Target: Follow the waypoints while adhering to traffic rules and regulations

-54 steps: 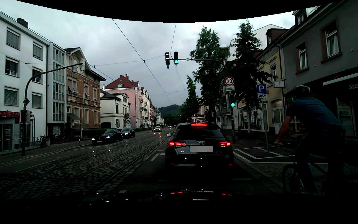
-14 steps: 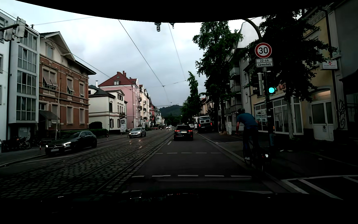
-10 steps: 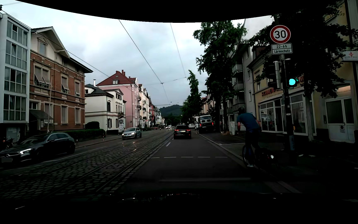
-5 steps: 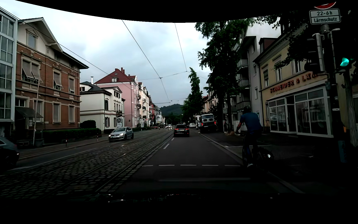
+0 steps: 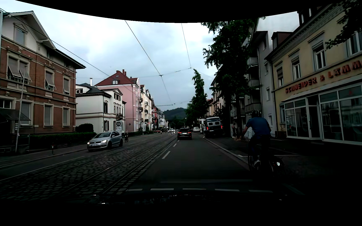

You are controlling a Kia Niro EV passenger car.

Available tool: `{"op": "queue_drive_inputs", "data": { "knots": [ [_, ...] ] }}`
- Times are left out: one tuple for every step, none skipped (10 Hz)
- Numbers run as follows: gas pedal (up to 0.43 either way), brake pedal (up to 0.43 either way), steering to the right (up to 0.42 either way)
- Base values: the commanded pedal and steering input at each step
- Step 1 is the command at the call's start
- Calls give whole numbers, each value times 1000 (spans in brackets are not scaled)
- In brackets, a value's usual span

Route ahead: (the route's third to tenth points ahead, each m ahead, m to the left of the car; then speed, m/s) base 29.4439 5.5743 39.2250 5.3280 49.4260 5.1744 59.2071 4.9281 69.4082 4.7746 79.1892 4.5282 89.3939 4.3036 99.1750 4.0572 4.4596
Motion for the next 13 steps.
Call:
{"op": "queue_drive_inputs", "data": {
  "knots": [
    [209, 0, -46],
    [228, 0, -49],
    [240, 0, -53],
    [240, 0, -57],
    [240, 0, -60],
    [240, 0, -64],
    [240, 0, -66],
    [248, 0, -66],
    [248, 0, -64],
    [260, 0, -57],
    [268, 0, -50],
    [268, 0, -40],
    [268, 0, -28]
  ]
}}
